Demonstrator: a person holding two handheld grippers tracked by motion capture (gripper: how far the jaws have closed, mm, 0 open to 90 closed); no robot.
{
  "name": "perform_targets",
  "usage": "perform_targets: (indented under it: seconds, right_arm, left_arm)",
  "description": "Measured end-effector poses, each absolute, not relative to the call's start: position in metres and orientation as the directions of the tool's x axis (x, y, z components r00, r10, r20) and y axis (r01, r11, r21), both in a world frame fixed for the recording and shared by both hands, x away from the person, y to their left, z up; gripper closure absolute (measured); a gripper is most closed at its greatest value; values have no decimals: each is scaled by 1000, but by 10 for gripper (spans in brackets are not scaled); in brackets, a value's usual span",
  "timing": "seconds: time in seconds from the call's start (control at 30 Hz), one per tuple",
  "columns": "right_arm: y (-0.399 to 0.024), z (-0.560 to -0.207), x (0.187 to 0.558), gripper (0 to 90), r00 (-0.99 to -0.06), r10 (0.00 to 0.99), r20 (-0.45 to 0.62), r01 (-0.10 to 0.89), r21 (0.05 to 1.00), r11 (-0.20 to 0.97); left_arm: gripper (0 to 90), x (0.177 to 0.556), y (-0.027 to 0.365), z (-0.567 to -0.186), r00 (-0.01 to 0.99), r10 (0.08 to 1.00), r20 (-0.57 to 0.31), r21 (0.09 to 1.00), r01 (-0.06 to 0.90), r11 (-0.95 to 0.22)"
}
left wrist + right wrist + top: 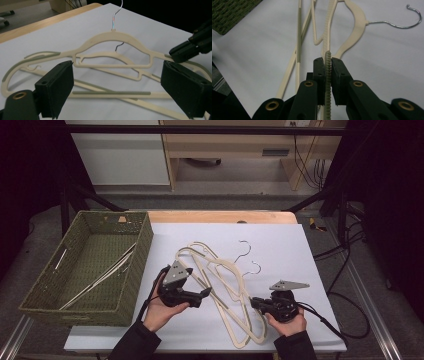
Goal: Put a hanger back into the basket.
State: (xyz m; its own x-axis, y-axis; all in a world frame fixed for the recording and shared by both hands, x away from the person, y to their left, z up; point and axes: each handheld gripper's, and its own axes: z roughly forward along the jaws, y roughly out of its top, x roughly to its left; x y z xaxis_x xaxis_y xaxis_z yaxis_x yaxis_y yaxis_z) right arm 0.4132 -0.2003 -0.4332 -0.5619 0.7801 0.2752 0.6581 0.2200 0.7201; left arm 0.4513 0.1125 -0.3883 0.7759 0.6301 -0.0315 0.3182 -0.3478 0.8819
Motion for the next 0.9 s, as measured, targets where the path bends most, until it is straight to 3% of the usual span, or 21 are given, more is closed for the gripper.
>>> perform_targets:
  seconds: [0.23, 0.9]
  right_arm:
    - [-197, -427, 408, 846, -588, 763, 269, 636, 736, 230]
    - [-191, -421, 403, 855, -622, 741, 253, 608, 752, 254]
  left_arm:
    - [194, 476, 85, -378, 774, 633, -23, 881, 315, -353]
    - [585, 512, 49, -386, 786, 617, -40, 877, 323, -355]
